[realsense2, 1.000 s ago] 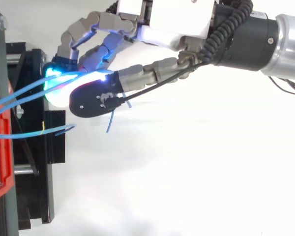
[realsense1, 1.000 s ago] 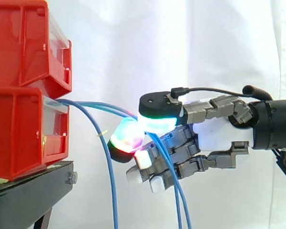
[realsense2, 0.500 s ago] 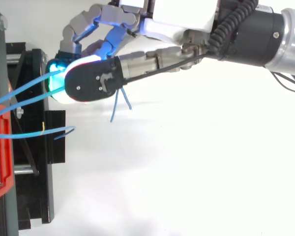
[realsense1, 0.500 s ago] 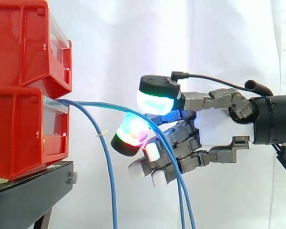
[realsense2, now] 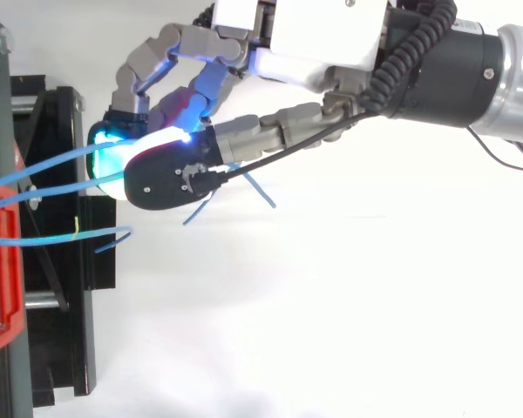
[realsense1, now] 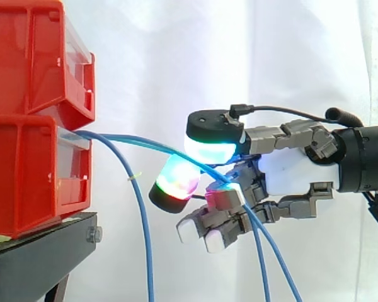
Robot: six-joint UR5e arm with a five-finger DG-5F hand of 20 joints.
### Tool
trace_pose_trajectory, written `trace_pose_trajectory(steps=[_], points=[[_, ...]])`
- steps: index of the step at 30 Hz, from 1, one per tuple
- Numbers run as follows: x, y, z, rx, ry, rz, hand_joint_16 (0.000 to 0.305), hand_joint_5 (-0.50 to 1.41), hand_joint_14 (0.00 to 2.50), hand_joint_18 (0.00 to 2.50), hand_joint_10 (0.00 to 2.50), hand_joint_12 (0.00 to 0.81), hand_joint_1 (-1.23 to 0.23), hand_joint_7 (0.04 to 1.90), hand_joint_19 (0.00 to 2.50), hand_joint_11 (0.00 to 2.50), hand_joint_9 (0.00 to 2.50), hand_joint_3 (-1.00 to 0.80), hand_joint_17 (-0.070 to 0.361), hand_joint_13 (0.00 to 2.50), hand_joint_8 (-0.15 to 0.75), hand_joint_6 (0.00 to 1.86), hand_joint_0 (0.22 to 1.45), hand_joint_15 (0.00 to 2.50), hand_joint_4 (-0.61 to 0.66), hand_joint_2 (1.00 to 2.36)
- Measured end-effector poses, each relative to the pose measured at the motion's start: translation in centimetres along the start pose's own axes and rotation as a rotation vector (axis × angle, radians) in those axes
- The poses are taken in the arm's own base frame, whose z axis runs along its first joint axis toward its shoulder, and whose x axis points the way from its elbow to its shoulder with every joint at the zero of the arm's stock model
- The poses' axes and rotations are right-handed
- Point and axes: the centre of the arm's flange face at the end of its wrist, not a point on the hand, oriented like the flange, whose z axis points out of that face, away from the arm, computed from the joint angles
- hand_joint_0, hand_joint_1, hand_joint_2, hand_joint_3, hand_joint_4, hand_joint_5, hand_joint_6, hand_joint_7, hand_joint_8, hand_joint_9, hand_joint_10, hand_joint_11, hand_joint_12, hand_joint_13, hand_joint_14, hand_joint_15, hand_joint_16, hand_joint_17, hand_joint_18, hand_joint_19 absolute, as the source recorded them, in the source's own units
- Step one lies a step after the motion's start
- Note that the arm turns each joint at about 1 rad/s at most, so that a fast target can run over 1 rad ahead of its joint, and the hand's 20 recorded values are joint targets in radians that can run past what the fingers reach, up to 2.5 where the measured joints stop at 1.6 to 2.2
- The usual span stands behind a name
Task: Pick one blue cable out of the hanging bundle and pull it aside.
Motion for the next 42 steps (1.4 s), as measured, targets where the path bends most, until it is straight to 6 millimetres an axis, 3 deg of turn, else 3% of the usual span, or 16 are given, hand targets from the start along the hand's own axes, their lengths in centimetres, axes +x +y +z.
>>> trace_pose_trajectory(steps=[15, 19, 21, 25, 29, 30, 33, 36, 38, 42], points=[[-0.1, 0.0, 0.0, 0.001, 0.0, 0.005, 0.039, -0.17, 0.02, 0.66, 0.02, 0.233, -0.86, 0.75, 0.48, 1.06, 1.08, -0.34, 0.089, 0.75, 0.215, 0.96, 0.71, 0.47, -0.07, 1.01], [-0.1, 0.0, -0.1, 0.006, 0.002, 0.004, 0.039, -0.17, 0.02, 0.66, 0.02, 0.233, -0.85, 0.72, 0.48, 1.05, 1.08, -0.42, 0.088, 0.75, 0.209, 0.97, 0.71, 0.47, -0.04, 1.01], [-0.1, -0.1, -0.1, 0.009, 0.002, 0.004, 0.039, -0.16, 0.02, 0.66, 0.02, 0.232, -0.86, 0.72, 0.49, 1.03, 1.08, -0.5, 0.088, 0.75, 0.214, 0.95, 0.66, 0.47, 0.01, 1.0], [-0.1, -0.1, -0.2, 0.015, 0.003, 0.003, 0.041, -0.15, 0.02, 0.67, 0.02, 0.238, -0.89, 0.72, 0.49, 0.98, 1.09, -0.5, 0.091, 0.75, 0.222, 0.94, 0.56, 0.46, 0.04, 1.0], [-0.2, -0.2, -0.2, 0.017, 0.002, 0.002, 0.041, -0.14, 0.02, 0.67, 0.02, 0.237, -0.93, 0.73, 0.48, 0.97, 1.09, -0.5, 0.091, 0.76, 0.216, 0.93, 0.55, 0.46, 0.05, 1.0], [-0.3, -0.2, -0.2, 0.017, 0.002, 0.003, 0.04, -0.13, 0.02, 0.67, 0.02, 0.233, -0.75, 0.76, 0.51, 0.96, 1.1, -0.5, 0.09, 0.76, 0.214, 0.92, 0.55, 0.47, 0.04, 1.0], [-0.5, 0.1, -0.2, 0.014, 0.0, 0.003, 0.039, -0.13, 0.02, 0.65, 0.02, 0.231, -0.65, 0.8, 0.53, 0.92, 1.12, -0.5, 0.088, 0.76, 0.219, 0.92, 0.57, 0.47, 0.03, 1.0], [-0.6, 0.5, -0.4, 0.012, 0.0, 0.003, 0.039, -0.13, 0.02, 0.65, 0.02, 0.237, -0.66, 0.83, 0.54, 0.91, 1.11, -0.43, 0.088, 0.76, 0.223, 0.93, 0.59, 0.47, 0.02, 1.01], [-0.7, 0.8, -0.5, 0.012, -0.001, 0.003, 0.039, -0.12, 0.02, 0.64, 0.02, 0.238, -0.7, 0.83, 0.54, 0.91, 1.11, -0.29, 0.088, 0.76, 0.235, 0.94, 0.6, 0.48, 0.02, 1.02], [-0.9, 1.3, -0.7, 0.018, 0.0, 0.001, 0.039, -0.12, 0.02, 0.66, 0.02, 0.237, -0.8, 0.89, 0.52, 0.92, 1.11, -0.15, 0.088, 0.77, 0.231, 0.96, 0.64, 0.47, -0.09, 1.02]])
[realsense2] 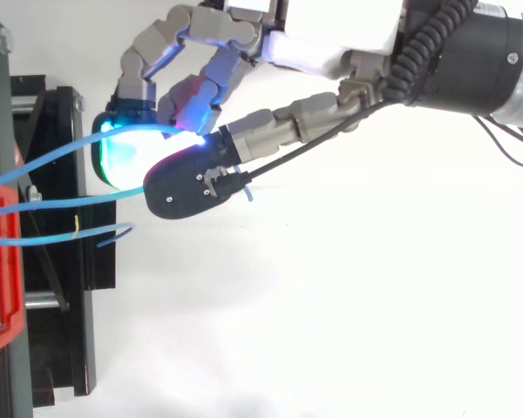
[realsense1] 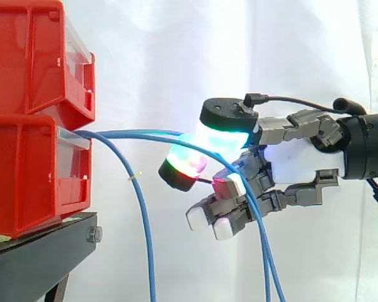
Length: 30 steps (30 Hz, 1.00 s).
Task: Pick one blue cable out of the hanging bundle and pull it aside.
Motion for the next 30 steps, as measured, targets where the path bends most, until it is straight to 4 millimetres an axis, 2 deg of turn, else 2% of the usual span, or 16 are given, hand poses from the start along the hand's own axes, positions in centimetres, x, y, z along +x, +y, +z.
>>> trace_pose_trajectory(steps=[3, 8, 12, 14, 15, 17, 19, 23, 25, 30], points=[[-0.03, 0.01, -0.17, 0.011, 0.003, -0.003, 0.039, -0.13, 0.02, 0.67, 0.02, 0.238, -0.82, 0.9, 0.51, 0.92, 1.1, -0.15, 0.088, 0.77, 0.223, 0.96, 0.66, 0.47, -0.12, 1.02], [-0.04, -0.1, -0.27, 0.021, 0.006, -0.005, 0.039, -0.14, 0.02, 0.66, 0.02, 0.226, -0.87, 0.9, 0.48, 0.92, 1.07, -0.27, 0.087, 0.74, 0.195, 0.97, 0.73, 0.45, -0.18, 1.02], [-0.1, -0.08, -0.3, 0.022, 0.006, -0.005, 0.036, -0.14, 0.02, 0.65, 0.02, 0.215, -0.91, 1.0, 0.47, 0.91, 1.07, -0.45, 0.082, 0.74, 0.184, 0.96, 0.79, 0.45, -0.24, 1.0], [-0.13, -0.12, -0.31, 0.023, 0.005, -0.006, 0.036, -0.13, 0.02, 0.64, 0.02, 0.214, -0.92, 1.06, 0.46, 0.91, 1.07, -0.46, 0.08, 0.74, 0.174, 0.96, 0.81, 0.45, -0.28, 1.0], [-0.13, -0.13, -0.31, 0.024, 0.005, -0.006, 0.035, -0.13, 0.02, 0.65, 0.02, 0.21, -0.92, 1.15, 0.47, 0.9, 1.07, -0.46, 0.078, 0.75, 0.17, 0.96, 0.82, 0.45, -0.29, 1.0], [-0.16, -0.14, -0.31, 0.024, 0.005, -0.005, 0.034, -0.13, 0.02, 0.64, 0.02, 0.208, -0.91, 1.13, 0.47, 0.89, 1.07, -0.48, 0.077, 0.75, 0.169, 0.97, 0.83, 0.45, -0.32, 1.0], [-0.22, -0.15, -0.31, 0.024, 0.004, -0.005, 0.034, -0.14, 0.02, 0.66, 0.02, 0.207, -0.92, 1.01, 0.45, 0.89, 1.07, -0.5, 0.076, 0.75, 0.168, 0.97, 0.8, 0.45, -0.3, 1.0], [-0.34, -0.15, -0.32, 0.024, 0.003, -0.004, 0.034, -0.13, 0.02, 0.67, 0.02, 0.207, -0.96, 0.91, 0.43, 0.9, 1.07, -0.5, 0.076, 0.75, 0.167, 0.96, 0.73, 0.44, -0.19, 1.0], [-0.37, -0.16, -0.32, 0.024, 0.002, -0.004, 0.034, -0.12, 0.02, 0.66, 0.02, 0.208, -1.02, 0.83, 0.44, 0.89, 1.07, -0.5, 0.078, 0.75, 0.166, 0.95, 0.65, 0.45, -0.12, 1.0], [-0.39, -0.12, -0.31, 0.023, 0.002, -0.003, 0.04, -0.12, 0.02, 0.65, 0.02, 0.231, -1.05, 0.8, 0.45, 0.89, 1.06, -0.5, 0.089, 0.75, 0.181, 0.93, 0.51, 0.46, -0.04, 1.0]])
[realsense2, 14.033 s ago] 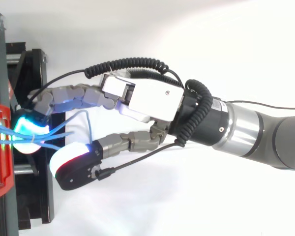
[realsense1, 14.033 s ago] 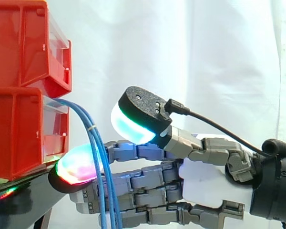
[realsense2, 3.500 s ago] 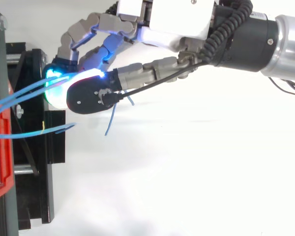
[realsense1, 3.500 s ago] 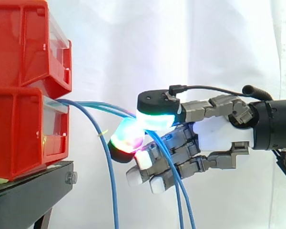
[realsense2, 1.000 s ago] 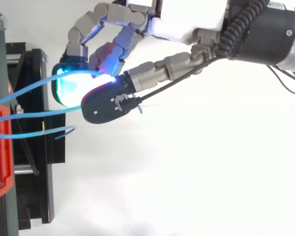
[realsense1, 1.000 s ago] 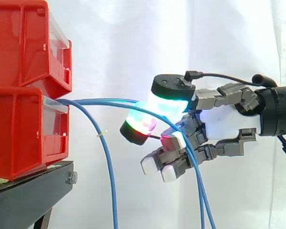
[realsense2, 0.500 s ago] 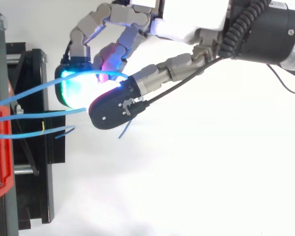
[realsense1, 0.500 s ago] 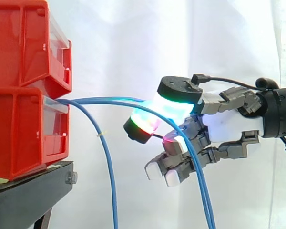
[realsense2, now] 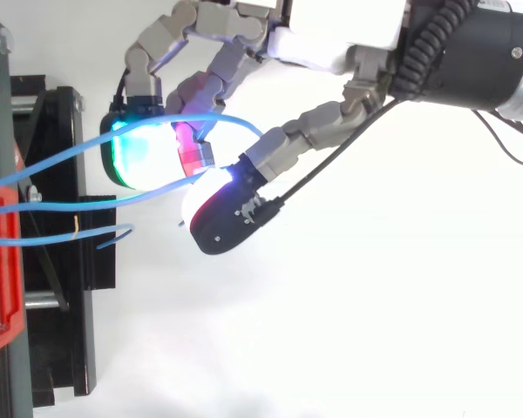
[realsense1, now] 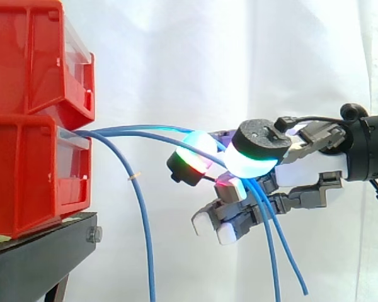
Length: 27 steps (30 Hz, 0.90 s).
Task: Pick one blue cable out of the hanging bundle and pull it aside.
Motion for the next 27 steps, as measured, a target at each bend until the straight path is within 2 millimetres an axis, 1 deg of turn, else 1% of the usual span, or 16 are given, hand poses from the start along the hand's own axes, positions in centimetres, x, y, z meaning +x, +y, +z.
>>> trace_pose_trajectory(steps=[2, 4, 5, 6, 7, 8, 11, 12, 14, 15, 17, 18, 19, 20, 22, 27], points=[[-0.01, -0.04, 0.0, 0.0, 0.0, 0.001, 0.041, -0.12, 0.02, 0.66, 0.02, 0.234, -0.98, 0.79, 0.46, 0.88, 1.06, -0.5, 0.093, 0.75, 0.19, 0.93, 0.5, 0.46, -0.03, 1.0], [-0.01, -0.04, 0.0, 0.001, 0.0, 0.001, 0.046, -0.12, 0.02, 0.67, 0.02, 0.256, -0.84, 0.77, 0.49, 0.86, 1.08, -0.5, 0.103, 0.76, 0.215, 0.9, 0.46, 0.46, 0.01, 1.0], [-0.01, -0.04, 0.0, 0.001, 0.0, 0.001, 0.046, -0.12, 0.02, 0.67, 0.02, 0.26, -0.78, 0.78, 0.49, 0.85, 1.09, -0.5, 0.104, 0.77, 0.222, 0.9, 0.46, 0.47, 0.02, 1.0], [-0.01, -0.05, 0.0, 0.001, 0.0, 0.001, 0.047, -0.12, 0.02, 0.67, 0.02, 0.262, -0.73, 0.74, 0.5, 0.84, 1.1, -0.5, 0.105, 0.77, 0.223, 0.89, 0.46, 0.46, 0.03, 1.0], [-0.01, -0.05, -0.01, 0.001, 0.0, 0.001, 0.047, -0.12, 0.02, 0.66, 0.02, 0.262, -0.65, 0.75, 0.51, 0.81, 1.09, -0.5, 0.106, 0.77, 0.236, 0.87, 0.46, 0.46, 0.04, 1.0], [-0.01, -0.05, -0.01, 0.001, 0.0, 0.001, 0.048, -0.12, 0.02, 0.65, 0.02, 0.266, -0.65, 0.75, 0.51, 0.82, 1.09, -0.5, 0.108, 0.76, 0.234, 0.86, 0.46, 0.46, 0.04, 1.0], [-0.03, -0.06, -0.02, 0.002, -0.001, 0.001, 0.047, -0.12, 0.02, 0.63, 0.02, 0.265, -0.58, 0.77, 0.52, 0.79, 1.08, -0.5, 0.106, 0.75, 0.237, 0.84, 0.47, 0.46, 0.04, 1.0], [-0.06, -0.07, -0.02, 0.002, -0.001, 0.001, 0.045, -0.12, 0.02, 0.61, 0.02, 0.255, -0.58, 0.79, 0.54, 0.79, 1.08, -0.5, 0.101, 0.74, 0.228, 0.84, 0.5, 0.48, 0.03, 1.0], [-0.1, -0.07, -0.03, 0.002, -0.001, 0.001, 0.042, -0.11, 0.02, 0.59, 0.02, 0.246, -0.62, 0.85, 0.54, 0.81, 1.08, -0.48, 0.095, 0.74, 0.222, 0.83, 0.55, 0.48, 0.01, 1.0], [-0.11, -0.03, -0.04, 0.002, -0.001, 0.001, 0.041, -0.12, 0.02, 0.59, 0.02, 0.242, -0.67, 0.87, 0.54, 0.81, 1.09, -0.41, 0.093, 0.73, 0.217, 0.84, 0.57, 0.48, 0.0, 1.01], [-0.15, 0.07, -0.09, 0.002, -0.002, 0.001, 0.041, -0.12, 0.02, 0.59, 0.02, 0.241, -0.69, 0.85, 0.54, 0.81, 1.08, -0.34, 0.093, 0.73, 0.219, 0.87, 0.58, 0.47, -0.02, 1.01], [-0.16, 0.12, -0.1, 0.002, -0.002, 0.001, 0.041, -0.12, 0.02, 0.59, 0.02, 0.245, -0.72, 0.9, 0.53, 0.81, 1.07, -0.28, 0.093, 0.73, 0.222, 0.89, 0.58, 0.48, -0.02, 1.01], [-0.17, 0.15, -0.11, 0.002, -0.002, 0.001, 0.041, -0.13, 0.02, 0.59, 0.02, 0.242, -0.75, 0.87, 0.53, 0.82, 1.06, -0.24, 0.092, 0.72, 0.213, 0.91, 0.6, 0.47, -0.02, 1.02], [-0.19, 0.18, -0.12, 0.001, -0.002, 0.001, 0.041, -0.13, 0.02, 0.59, 0.02, 0.244, -0.76, 0.89, 0.52, 0.82, 1.06, -0.22, 0.093, 0.72, 0.217, 0.91, 0.6, 0.47, -0.03, 1.02], [-0.21, 0.23, -0.14, 0.001, -0.002, 0.001, 0.043, -0.13, 0.02, 0.61, 0.02, 0.25, -0.77, 0.84, 0.51, 0.8, 1.07, -0.17, 0.097, 0.72, 0.222, 0.93, 0.59, 0.46, -0.04, 1.02], [-0.29, 0.52, -0.2, -0.003, -0.003, 0.001, 0.047, -0.11, 0.02, 0.64, 0.02, 0.269, -0.77, 0.82, 0.49, 0.78, 1.1, -0.14, 0.106, 0.74, 0.238, 0.93, 0.6, 0.45, -0.05, 1.01]])
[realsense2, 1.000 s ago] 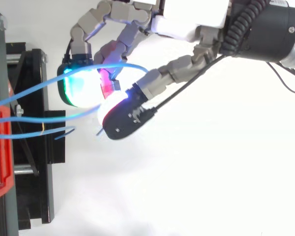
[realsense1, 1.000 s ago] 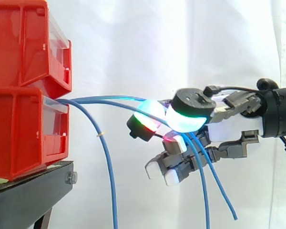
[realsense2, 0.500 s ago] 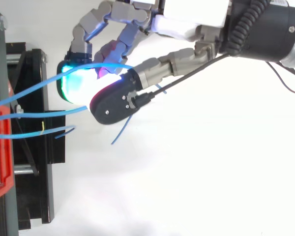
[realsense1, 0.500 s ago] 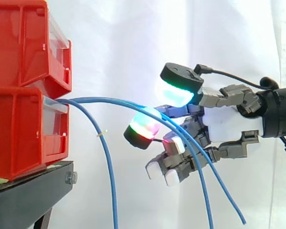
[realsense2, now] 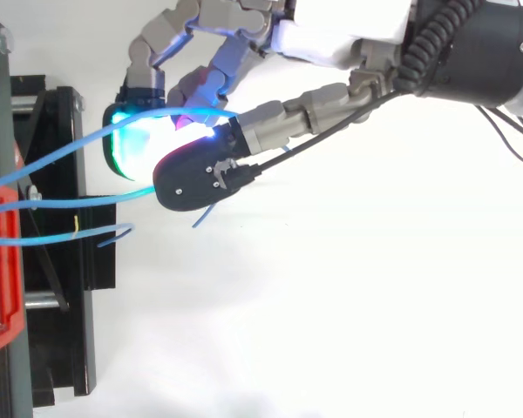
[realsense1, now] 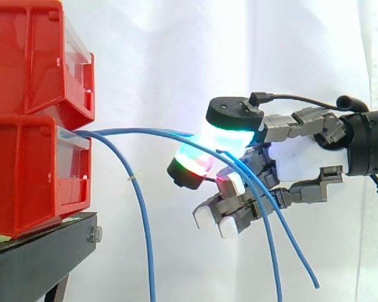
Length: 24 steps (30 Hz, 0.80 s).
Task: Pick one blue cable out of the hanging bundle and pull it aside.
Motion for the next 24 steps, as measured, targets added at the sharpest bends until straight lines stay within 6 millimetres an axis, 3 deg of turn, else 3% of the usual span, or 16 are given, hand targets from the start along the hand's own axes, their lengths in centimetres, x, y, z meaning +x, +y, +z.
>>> trace_pose_trajectory(steps=[16, 24], points=[[-0.2, 1.1, -0.8, 0.025, 0.002, -0.011, 0.048, -0.11, 0.02, 0.65, 0.02, 0.275, -0.77, 0.83, 0.48, 0.76, 1.1, -0.14, 0.107, 0.73, 0.243, 0.93, 0.6, 0.43, -0.04, 1.01], [0.7, -1.5, -2.9, 0.189, 0.045, 0.002, 0.049, -0.1, 0.02, 0.66, 0.02, 0.284, -0.78, 0.83, 0.47, 0.76, 1.1, -0.12, 0.111, 0.73, 0.254, 0.93, 0.6, 0.43, -0.05, 1.01]])
